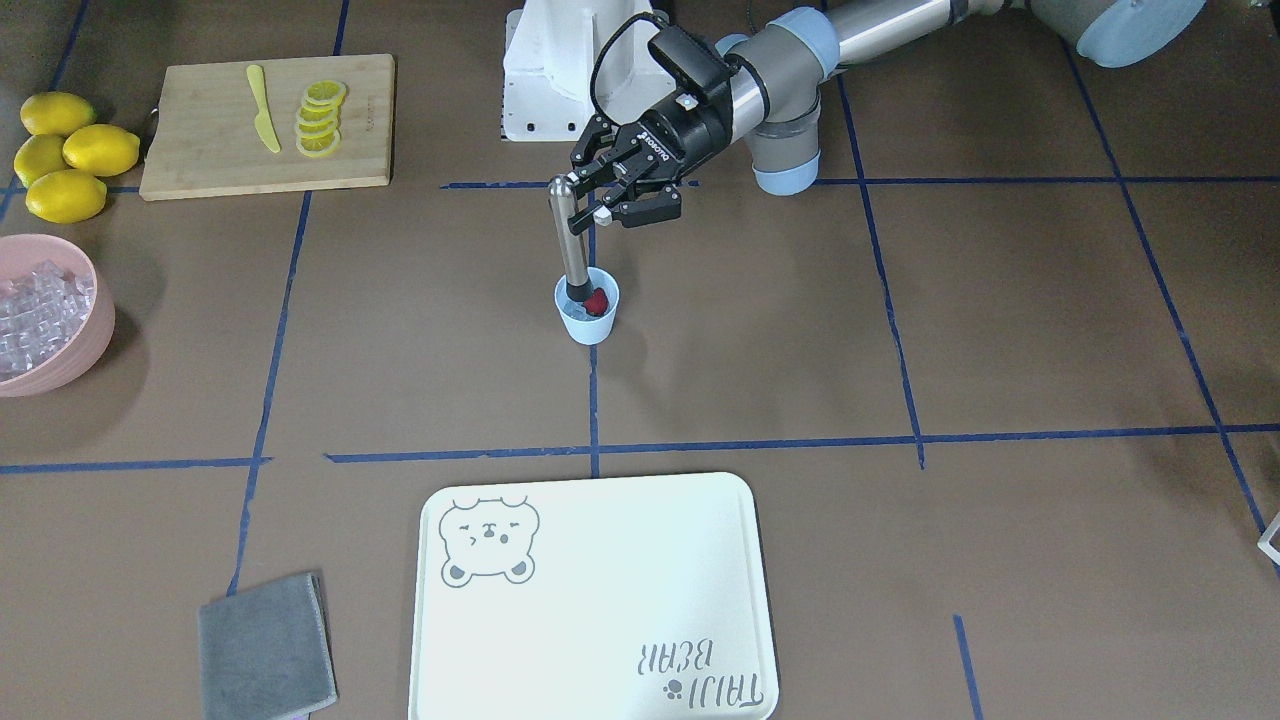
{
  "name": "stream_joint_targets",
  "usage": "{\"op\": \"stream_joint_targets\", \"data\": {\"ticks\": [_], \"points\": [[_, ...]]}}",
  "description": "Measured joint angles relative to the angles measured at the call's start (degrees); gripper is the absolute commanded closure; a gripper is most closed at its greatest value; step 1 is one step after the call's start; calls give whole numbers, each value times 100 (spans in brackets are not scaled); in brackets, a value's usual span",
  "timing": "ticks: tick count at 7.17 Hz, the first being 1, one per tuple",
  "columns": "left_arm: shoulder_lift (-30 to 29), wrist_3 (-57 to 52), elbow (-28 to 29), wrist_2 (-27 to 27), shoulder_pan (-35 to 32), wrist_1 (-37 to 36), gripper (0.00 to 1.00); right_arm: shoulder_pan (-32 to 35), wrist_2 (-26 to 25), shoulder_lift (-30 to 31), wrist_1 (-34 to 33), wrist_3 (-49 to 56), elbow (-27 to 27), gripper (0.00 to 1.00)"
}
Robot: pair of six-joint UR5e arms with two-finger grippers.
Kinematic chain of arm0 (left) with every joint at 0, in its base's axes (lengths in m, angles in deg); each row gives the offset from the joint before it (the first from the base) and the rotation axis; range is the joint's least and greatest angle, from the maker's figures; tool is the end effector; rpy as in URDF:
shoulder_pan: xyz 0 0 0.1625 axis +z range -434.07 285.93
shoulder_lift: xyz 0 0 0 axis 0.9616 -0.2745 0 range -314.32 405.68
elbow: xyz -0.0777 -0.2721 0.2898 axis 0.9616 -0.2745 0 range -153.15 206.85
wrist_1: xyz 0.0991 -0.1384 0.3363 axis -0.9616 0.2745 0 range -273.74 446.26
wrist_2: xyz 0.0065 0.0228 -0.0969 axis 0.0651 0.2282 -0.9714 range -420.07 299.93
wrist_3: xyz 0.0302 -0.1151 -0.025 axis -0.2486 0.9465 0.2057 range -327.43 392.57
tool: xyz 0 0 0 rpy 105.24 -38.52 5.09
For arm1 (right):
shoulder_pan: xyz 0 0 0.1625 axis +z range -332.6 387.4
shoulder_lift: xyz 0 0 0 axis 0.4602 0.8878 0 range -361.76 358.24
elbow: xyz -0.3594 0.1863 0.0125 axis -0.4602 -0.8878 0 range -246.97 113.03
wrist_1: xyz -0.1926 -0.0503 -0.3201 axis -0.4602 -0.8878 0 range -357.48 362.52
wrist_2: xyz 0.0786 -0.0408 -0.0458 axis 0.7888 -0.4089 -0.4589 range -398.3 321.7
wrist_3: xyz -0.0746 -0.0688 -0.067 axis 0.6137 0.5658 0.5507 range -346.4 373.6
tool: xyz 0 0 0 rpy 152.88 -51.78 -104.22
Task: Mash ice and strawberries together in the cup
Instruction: 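Press the muddler down into the cup with the left gripper repeatedly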
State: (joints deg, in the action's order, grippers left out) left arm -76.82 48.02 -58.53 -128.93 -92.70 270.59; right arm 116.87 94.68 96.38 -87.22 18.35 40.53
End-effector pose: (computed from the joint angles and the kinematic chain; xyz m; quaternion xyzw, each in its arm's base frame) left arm 0.4855 -0.3506 0.1944 0.6862 0.5270 0.0809 0.4948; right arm 0.0467 -0.4041 0.5772 0.0914 -0.3619 -0.0733 0.9248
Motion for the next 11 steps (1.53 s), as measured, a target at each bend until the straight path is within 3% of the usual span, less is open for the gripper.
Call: {"op": "stream_joint_targets", "data": {"ticks": [11], "points": [[23, -174, 268, 188, 267, 63, 100, 9, 0, -11, -8, 0, -16, 0]]}}
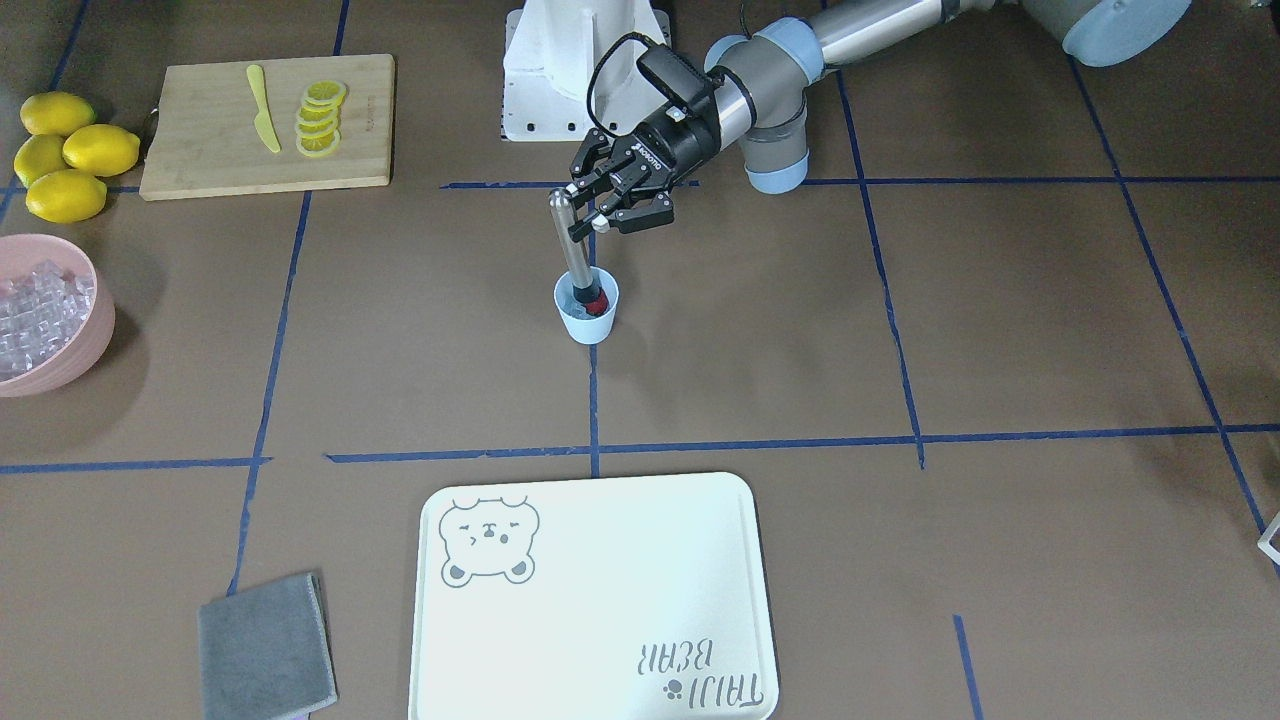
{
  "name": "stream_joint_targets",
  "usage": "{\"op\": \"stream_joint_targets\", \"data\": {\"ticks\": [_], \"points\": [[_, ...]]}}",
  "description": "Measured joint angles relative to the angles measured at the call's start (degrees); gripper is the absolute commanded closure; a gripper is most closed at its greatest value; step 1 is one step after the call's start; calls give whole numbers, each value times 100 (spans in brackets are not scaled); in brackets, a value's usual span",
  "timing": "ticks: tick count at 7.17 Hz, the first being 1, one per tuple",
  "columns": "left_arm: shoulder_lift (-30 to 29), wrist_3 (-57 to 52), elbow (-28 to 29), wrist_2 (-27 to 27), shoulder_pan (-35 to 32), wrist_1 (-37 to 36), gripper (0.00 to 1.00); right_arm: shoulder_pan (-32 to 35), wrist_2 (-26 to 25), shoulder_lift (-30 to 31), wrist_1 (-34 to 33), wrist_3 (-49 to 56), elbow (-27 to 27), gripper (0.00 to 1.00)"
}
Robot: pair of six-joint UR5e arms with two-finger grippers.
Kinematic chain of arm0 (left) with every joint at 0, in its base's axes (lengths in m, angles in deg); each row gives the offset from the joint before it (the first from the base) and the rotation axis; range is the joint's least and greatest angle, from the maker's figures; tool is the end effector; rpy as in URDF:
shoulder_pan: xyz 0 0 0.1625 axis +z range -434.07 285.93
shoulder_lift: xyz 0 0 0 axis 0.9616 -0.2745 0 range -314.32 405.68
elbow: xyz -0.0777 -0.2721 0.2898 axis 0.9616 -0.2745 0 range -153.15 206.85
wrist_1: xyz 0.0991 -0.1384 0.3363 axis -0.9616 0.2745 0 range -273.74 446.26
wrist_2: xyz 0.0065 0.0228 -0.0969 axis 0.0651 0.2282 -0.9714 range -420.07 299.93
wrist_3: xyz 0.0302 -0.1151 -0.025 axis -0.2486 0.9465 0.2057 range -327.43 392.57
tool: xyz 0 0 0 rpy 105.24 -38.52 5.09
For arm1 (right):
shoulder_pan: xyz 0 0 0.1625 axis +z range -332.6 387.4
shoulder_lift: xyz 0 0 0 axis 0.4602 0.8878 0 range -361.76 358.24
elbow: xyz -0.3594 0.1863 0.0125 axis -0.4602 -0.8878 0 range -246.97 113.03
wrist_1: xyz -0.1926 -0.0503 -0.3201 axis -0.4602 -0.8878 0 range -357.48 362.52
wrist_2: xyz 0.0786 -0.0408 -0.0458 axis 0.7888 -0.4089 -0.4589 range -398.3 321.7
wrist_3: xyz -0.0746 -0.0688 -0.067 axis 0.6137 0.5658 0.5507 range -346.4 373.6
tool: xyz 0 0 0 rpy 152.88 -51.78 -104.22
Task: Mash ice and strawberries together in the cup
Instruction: 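Press the muddler down into the cup with the left gripper repeatedly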
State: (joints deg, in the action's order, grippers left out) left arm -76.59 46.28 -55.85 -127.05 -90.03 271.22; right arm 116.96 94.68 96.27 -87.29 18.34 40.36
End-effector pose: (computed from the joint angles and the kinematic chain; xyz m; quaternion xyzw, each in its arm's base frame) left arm 0.5109 -0.3342 0.2139 0.6808 0.5159 0.0971 0.5108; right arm 0.0473 -0.4047 0.5779 0.0906 -0.3619 -0.0721 0.9250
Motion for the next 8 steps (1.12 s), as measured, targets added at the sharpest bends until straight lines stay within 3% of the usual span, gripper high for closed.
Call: {"op": "stream_joint_targets", "data": {"ticks": [5, 8], "points": [[-9, 21, -580, 25, -119, -148, 100, 0, 0, -3, -1, 0, 0, 0], [26, 77, -979, 179, -408, -961, 100, 0, 0, 0, 1, 0, 14, 0]]}}
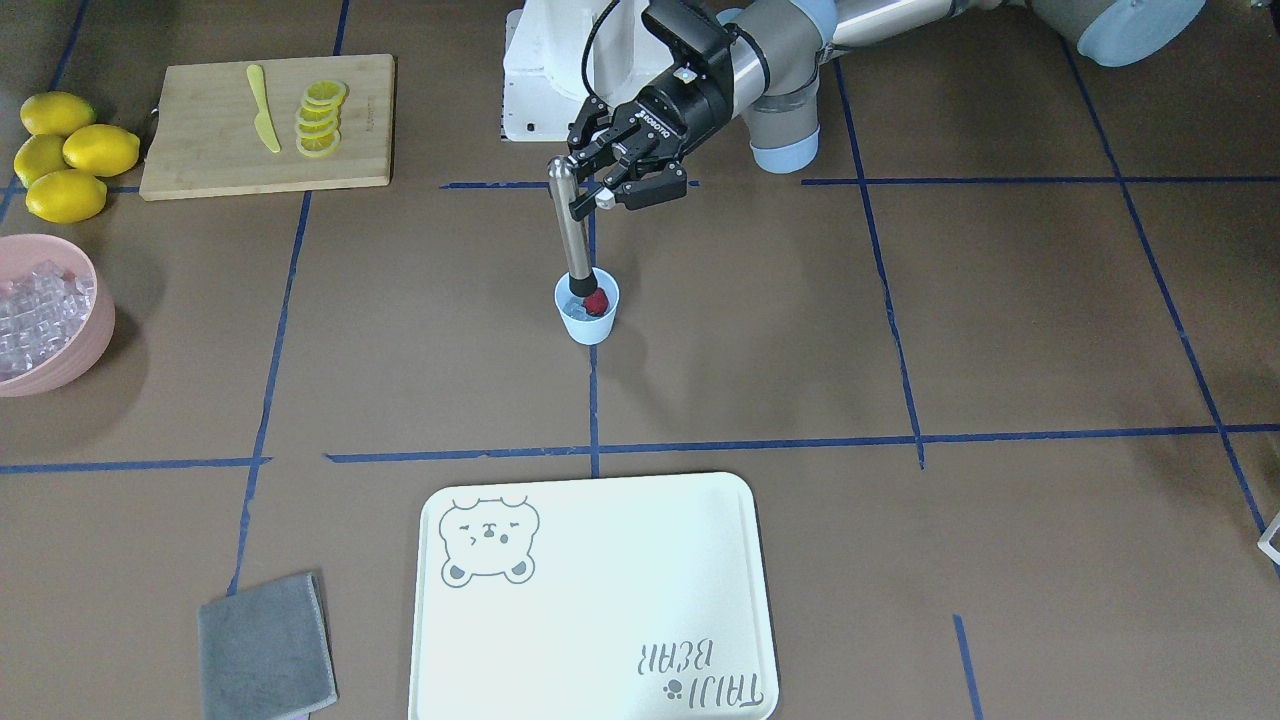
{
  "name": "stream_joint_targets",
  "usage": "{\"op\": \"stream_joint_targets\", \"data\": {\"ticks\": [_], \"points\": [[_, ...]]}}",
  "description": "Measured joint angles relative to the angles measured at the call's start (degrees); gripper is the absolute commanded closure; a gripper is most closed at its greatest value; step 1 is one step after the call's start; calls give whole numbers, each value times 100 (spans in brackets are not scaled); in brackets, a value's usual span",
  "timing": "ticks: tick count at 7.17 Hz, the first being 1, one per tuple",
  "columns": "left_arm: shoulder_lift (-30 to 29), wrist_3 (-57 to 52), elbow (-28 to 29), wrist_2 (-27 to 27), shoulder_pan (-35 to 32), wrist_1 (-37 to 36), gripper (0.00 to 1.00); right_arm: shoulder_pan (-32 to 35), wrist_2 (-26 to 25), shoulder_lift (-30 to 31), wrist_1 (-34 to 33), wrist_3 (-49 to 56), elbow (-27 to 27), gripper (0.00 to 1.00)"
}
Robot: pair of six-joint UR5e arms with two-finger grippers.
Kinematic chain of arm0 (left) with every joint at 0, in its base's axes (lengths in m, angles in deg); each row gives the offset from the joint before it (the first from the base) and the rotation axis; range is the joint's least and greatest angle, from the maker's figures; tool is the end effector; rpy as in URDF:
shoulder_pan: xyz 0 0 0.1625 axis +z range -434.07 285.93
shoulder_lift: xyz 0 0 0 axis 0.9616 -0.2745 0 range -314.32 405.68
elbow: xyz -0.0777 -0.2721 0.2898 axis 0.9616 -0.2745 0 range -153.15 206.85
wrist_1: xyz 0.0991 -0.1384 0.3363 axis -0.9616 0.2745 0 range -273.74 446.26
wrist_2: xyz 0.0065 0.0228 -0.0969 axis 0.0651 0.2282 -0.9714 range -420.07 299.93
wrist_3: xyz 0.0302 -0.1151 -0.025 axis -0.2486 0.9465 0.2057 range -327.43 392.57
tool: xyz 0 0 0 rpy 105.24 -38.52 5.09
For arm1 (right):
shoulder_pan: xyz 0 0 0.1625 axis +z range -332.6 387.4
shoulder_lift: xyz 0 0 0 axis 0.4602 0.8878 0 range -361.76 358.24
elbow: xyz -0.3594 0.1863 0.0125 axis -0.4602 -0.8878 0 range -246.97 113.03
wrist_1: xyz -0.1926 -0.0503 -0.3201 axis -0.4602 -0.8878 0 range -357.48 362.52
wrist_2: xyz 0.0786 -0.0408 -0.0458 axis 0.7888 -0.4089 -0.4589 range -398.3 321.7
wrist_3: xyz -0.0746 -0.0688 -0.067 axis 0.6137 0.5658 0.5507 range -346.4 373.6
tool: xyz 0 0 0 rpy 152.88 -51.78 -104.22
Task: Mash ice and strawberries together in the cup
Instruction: 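Press the muddler down into the cup with the left gripper repeatedly, then lift the muddler out of the cup and withdraw the left arm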
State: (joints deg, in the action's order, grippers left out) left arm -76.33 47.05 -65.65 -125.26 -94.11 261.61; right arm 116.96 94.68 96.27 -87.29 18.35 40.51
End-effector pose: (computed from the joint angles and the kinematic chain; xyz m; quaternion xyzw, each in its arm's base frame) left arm 0.4548 -0.3621 0.1648 0.6983 0.4882 0.0632 0.5196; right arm 0.0473 -0.4048 0.5767 0.0918 -0.3619 -0.0727 0.9249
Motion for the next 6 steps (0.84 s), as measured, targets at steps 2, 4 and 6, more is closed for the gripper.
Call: {"op": "stream_joint_targets", "data": {"ticks": [2, 4, 6], "points": [[217, 77, -336, 4, -229, -544, 100, 0, 0, -10, 1, 0, 0, 0], [447, 448, -475, 6, -500, -1089, 100, 3, 0, -1, 4, 0, -1, 0], [628, 1117, -880, -16, -797, -2287, 100, 18, 0, 30, 7, 0, 8, 0]]}}
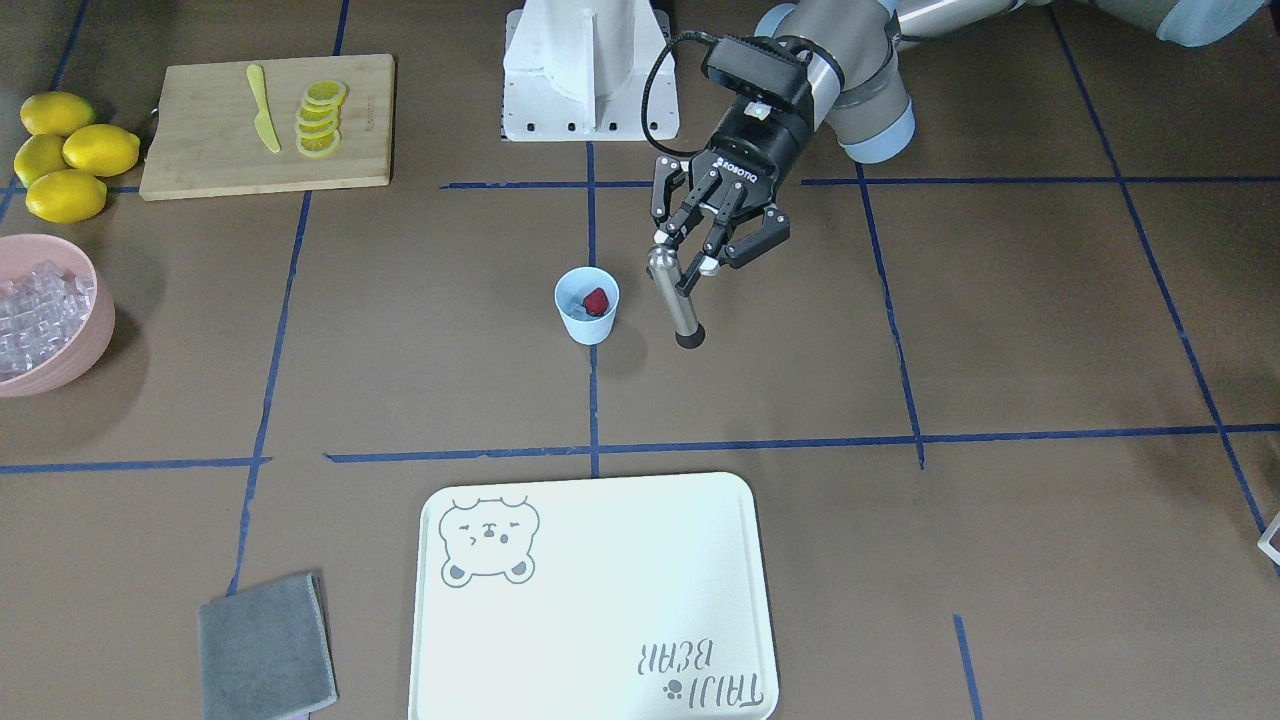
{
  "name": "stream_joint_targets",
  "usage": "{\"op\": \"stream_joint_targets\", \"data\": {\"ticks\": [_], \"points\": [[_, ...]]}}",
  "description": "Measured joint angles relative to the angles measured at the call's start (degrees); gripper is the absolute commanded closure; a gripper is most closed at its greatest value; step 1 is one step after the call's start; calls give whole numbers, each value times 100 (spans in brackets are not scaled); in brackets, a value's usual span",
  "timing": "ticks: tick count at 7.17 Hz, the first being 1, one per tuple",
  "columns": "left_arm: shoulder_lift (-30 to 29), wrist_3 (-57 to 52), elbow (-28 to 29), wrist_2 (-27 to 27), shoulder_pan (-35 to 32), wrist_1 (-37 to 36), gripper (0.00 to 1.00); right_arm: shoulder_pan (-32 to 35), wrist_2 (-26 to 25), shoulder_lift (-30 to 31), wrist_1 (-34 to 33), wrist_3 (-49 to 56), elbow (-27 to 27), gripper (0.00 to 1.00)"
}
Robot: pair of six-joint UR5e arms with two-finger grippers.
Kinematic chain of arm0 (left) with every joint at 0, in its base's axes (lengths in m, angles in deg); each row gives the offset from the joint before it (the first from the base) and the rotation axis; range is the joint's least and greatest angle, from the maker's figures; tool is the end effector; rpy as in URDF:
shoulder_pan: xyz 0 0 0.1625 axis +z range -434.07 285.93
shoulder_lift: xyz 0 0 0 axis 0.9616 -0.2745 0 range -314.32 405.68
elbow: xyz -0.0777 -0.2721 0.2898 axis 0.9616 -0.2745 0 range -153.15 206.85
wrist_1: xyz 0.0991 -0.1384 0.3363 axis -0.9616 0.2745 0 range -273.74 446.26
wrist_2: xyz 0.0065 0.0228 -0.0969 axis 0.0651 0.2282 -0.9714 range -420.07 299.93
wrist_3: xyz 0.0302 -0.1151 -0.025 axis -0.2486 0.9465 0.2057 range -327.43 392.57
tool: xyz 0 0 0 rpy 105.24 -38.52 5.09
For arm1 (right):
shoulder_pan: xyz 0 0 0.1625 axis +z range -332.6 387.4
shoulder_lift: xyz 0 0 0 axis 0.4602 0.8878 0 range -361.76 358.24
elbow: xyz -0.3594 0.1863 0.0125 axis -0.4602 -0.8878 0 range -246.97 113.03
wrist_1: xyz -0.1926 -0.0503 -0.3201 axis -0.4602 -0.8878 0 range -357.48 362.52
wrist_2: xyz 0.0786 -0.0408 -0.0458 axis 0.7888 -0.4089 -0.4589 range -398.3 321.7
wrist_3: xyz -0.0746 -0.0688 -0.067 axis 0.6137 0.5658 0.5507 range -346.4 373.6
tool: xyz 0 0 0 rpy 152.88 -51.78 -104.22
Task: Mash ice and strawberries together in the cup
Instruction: 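Lift the muddler out of the cup and withdraw the left arm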
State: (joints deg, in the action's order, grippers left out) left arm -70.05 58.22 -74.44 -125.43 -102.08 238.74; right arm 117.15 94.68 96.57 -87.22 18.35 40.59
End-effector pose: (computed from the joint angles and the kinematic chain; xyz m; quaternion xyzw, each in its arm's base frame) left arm 0.3991 -0.4207 0.1985 0.6335 0.4168 0.0421 0.6505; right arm 0.0487 -0.4025 0.5780 0.0912 -0.3618 -0.0707 0.9251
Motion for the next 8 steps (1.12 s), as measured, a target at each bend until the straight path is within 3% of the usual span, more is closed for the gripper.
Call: {"op": "stream_joint_targets", "data": {"ticks": [2, 3, 5, 6, 7, 8], "points": [[642, 341, -194, -399, -282, -630, 100, 13, 0, 6, 0, 0, -3, 0], [1061, 384, -215, -1011, -660, -755, 100, 22, 0, 12, 0, 2, -6, 0], [1809, 403, -119, -2995, -2000, -1018, 100, 31, -6, 30, 0, 8, -6, 0], [1986, 403, -50, -4175, -2742, -1567, 100, 34, -10, 34, 0, 8, -9, 0], [2051, 396, -18, -5009, -3259, -2283, 100, 34, -15, 36, 0, 9, -11, 0], [2142, 371, 12, -5420, -3537, -2979, 100, 34, -16, 36, 0, 9, -10, 0]]}}
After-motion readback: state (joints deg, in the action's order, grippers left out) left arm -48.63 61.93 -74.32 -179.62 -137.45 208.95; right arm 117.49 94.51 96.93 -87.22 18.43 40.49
